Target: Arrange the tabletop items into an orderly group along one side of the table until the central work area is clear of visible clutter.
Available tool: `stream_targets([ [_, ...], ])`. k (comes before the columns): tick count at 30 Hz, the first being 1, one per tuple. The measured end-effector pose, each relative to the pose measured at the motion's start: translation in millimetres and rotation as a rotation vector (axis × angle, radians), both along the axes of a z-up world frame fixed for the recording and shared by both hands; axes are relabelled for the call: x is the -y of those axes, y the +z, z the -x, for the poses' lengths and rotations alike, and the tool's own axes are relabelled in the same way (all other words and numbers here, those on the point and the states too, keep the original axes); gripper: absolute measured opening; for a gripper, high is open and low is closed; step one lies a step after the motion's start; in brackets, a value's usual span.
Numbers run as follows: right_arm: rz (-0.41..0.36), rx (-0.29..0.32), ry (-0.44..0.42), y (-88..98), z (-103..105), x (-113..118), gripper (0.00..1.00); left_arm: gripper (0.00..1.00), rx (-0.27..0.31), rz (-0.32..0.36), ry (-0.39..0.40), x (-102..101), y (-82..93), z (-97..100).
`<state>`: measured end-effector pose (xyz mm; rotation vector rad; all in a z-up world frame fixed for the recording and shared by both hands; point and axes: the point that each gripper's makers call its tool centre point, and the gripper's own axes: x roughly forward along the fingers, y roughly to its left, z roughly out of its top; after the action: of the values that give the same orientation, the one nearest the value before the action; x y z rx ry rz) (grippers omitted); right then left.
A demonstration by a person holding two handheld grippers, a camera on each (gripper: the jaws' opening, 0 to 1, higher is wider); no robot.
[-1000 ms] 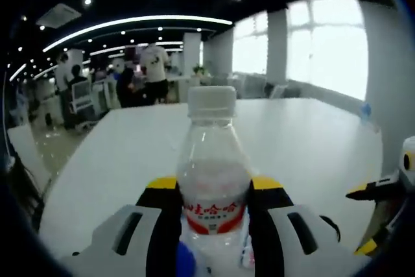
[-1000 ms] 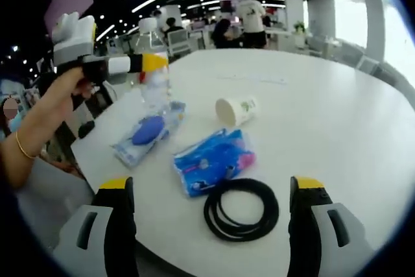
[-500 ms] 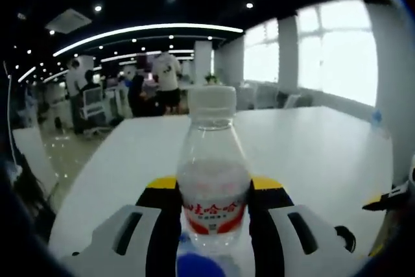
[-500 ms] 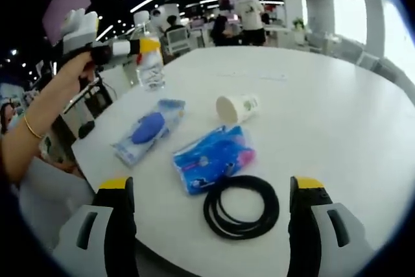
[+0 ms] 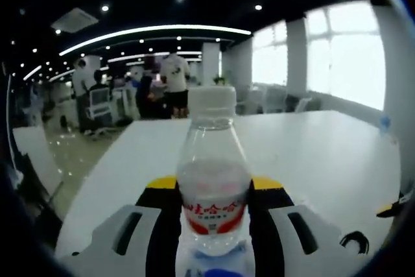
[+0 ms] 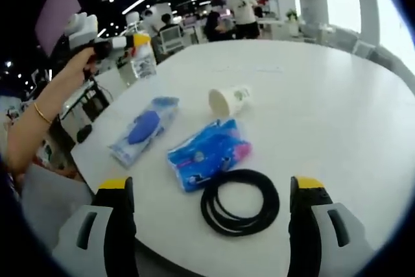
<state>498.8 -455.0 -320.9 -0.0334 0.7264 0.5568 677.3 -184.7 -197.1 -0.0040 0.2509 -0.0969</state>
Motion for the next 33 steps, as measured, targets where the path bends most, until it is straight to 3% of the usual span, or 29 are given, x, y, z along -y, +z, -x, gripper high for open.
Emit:
stream_targets([
  [17,0.037,-0.041,-0.005,-13.8,3,3,0.99,0.37,0.008,-0.024,0.02,-34,-20.9,-41.2],
  [25,0.055,-0.062,0.015,-20.9,4,-1,0.99,0.37,-0.015,-0.048,0.025,-50,-40.8,-57.6],
  [33,0.088,-0.079,0.02,-28.2,6,3,0.98,0.37,-0.014,-0.014,0.074,-66,-63.8,-69.3],
])
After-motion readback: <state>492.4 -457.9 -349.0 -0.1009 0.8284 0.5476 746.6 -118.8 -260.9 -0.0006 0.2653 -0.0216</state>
